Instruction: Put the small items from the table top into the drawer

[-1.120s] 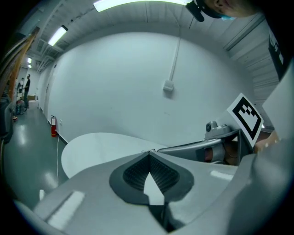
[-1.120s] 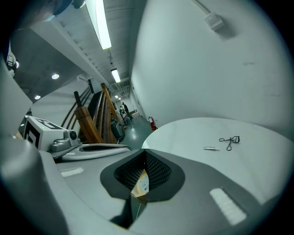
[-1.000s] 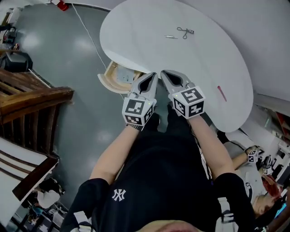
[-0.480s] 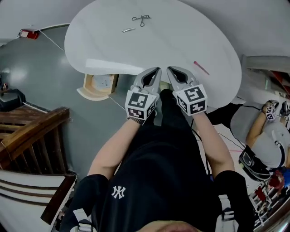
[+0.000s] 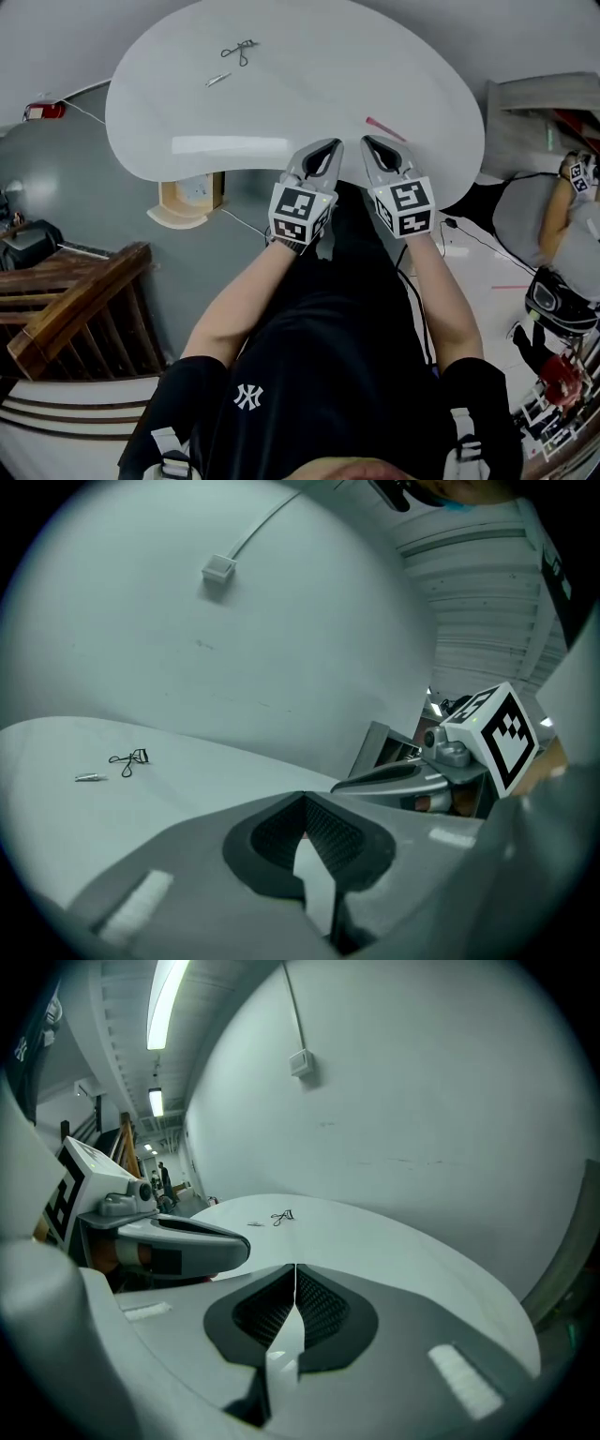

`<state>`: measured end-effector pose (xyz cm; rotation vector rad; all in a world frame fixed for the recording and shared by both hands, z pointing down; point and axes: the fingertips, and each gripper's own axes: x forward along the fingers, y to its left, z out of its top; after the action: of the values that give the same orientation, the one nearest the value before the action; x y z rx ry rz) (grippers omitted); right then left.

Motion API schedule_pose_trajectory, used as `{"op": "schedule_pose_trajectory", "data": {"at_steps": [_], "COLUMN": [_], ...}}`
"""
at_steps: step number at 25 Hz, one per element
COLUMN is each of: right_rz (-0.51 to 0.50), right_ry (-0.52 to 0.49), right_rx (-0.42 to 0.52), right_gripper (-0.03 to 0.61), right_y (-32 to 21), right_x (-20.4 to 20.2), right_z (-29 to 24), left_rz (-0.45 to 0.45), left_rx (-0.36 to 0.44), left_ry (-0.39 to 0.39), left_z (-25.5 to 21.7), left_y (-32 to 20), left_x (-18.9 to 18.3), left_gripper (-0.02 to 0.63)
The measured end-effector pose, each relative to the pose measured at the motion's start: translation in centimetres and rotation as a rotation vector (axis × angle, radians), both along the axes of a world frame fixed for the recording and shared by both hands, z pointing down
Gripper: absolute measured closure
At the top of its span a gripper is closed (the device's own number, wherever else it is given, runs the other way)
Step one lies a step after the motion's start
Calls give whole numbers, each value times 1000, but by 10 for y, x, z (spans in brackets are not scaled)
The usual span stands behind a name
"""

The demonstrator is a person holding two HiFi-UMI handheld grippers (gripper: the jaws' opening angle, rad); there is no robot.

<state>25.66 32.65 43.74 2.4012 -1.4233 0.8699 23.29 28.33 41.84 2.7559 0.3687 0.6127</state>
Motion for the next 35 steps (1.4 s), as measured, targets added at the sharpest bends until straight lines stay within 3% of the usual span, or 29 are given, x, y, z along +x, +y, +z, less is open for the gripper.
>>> {"op": "schedule_pose_trajectory", "data": {"at_steps": [7, 15, 35], "right_rz": [-2, -70, -303], "right_ry": [-8, -19, -96], "right_rx": [-47, -150, -428], "right_gripper": [514, 468, 451], "right_y": [30, 47, 58], "right_x": [24, 45, 62], "right_z": [21, 55, 138], "left_rz": [18, 24, 8], "left_rx": [19, 38, 26], "left_ry": [-33, -65, -158], "left_z": [18, 32, 79], "left_y": [22, 29, 19], "left_x": [26, 47, 64], "left_gripper": [614, 614, 614]}}
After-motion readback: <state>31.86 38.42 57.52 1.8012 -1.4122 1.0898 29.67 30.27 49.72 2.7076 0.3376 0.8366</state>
